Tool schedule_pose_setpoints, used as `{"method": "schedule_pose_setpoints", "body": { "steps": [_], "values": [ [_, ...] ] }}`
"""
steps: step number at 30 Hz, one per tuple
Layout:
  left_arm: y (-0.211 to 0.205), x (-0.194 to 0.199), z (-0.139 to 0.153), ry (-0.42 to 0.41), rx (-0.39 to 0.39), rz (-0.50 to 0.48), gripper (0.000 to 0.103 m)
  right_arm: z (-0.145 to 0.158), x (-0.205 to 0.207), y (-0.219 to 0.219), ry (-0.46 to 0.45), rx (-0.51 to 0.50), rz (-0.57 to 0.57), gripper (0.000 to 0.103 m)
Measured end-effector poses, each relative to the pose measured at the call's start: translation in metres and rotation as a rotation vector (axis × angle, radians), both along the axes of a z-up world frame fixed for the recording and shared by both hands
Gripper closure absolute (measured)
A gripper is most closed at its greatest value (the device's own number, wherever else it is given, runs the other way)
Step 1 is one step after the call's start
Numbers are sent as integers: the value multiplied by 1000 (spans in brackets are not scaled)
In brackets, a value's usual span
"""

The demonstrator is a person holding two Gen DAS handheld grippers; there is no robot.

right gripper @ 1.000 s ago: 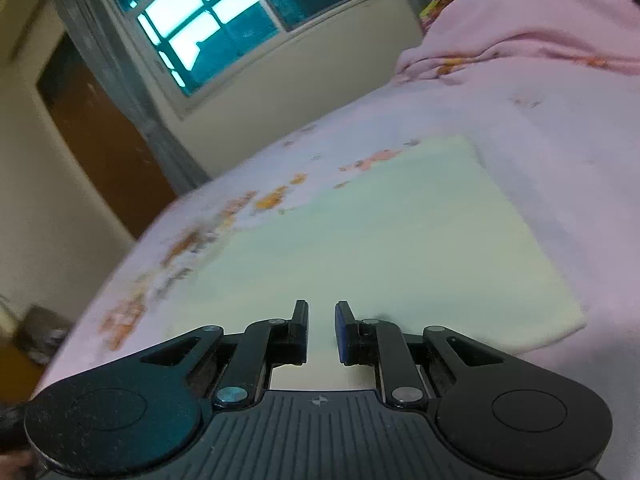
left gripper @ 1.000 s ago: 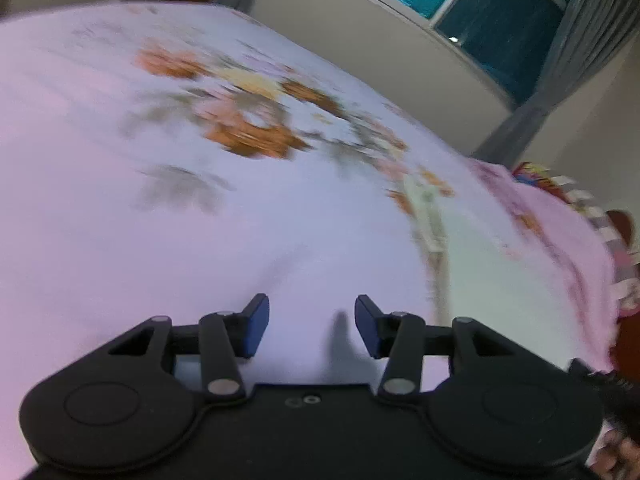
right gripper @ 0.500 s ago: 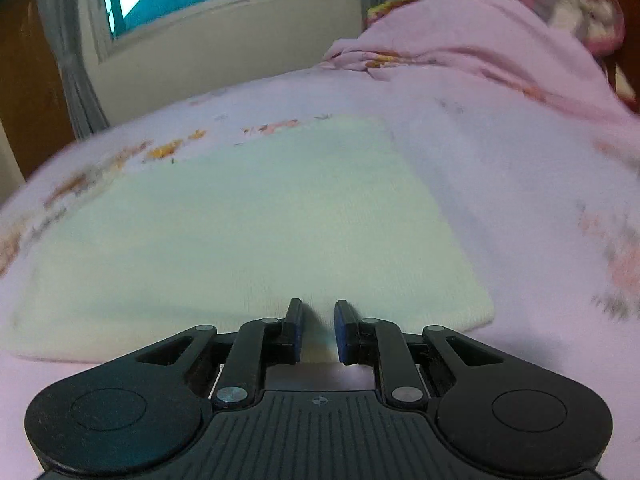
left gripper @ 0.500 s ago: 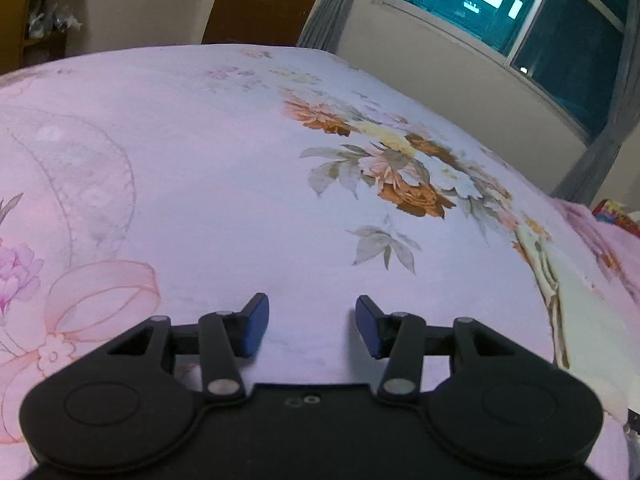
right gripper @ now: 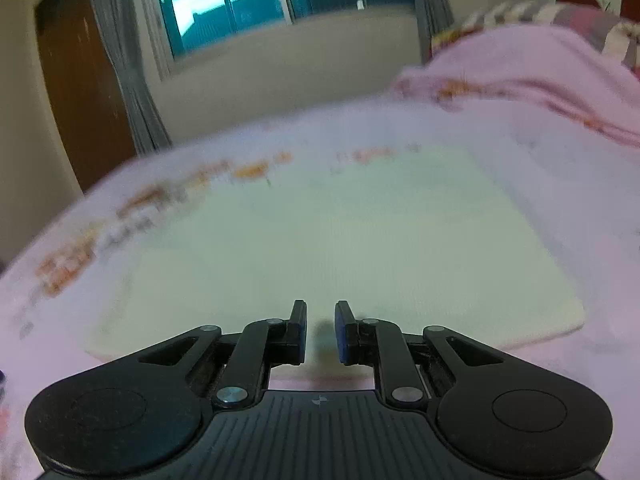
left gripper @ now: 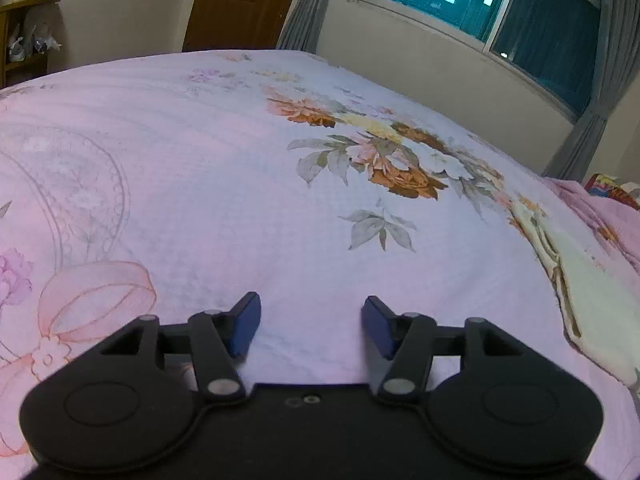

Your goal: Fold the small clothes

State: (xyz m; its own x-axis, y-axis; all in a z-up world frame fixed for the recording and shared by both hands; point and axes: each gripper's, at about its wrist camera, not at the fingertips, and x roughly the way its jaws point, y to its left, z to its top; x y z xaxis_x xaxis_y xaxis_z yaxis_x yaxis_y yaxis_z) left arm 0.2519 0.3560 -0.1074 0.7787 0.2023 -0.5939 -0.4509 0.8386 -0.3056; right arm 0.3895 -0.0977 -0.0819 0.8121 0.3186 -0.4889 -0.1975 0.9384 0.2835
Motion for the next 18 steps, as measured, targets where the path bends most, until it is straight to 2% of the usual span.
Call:
{"method": "schedule_pose_setpoints", "body": {
  "steps": [1,3,6,8,10,14,18],
  "values": [
    [0,0,-1,-4,0,1,44,1,-3,4,-19,-13,21,87],
    [-1,0,0,0,6,-3,43,-25,12,20,96,-126,61,88],
    [-7,5,5,29,32,-11,43,-16,13,28,73,-181,77,87],
    [-13,11,10,20,11,-30,43,-6,4,14,19,-100,61,87],
    [-21,24,16,-33,-49,-109,43,1,-2,-7,-16,-10,10,87],
    [-52,62,20,-55,-90,-256,43,12,-5,-41,-87,-79,-100,87],
    [-85,102,21,-84,-147,-393,43,10,-5,-91,-94,-116,-182,87]
  ]
}}
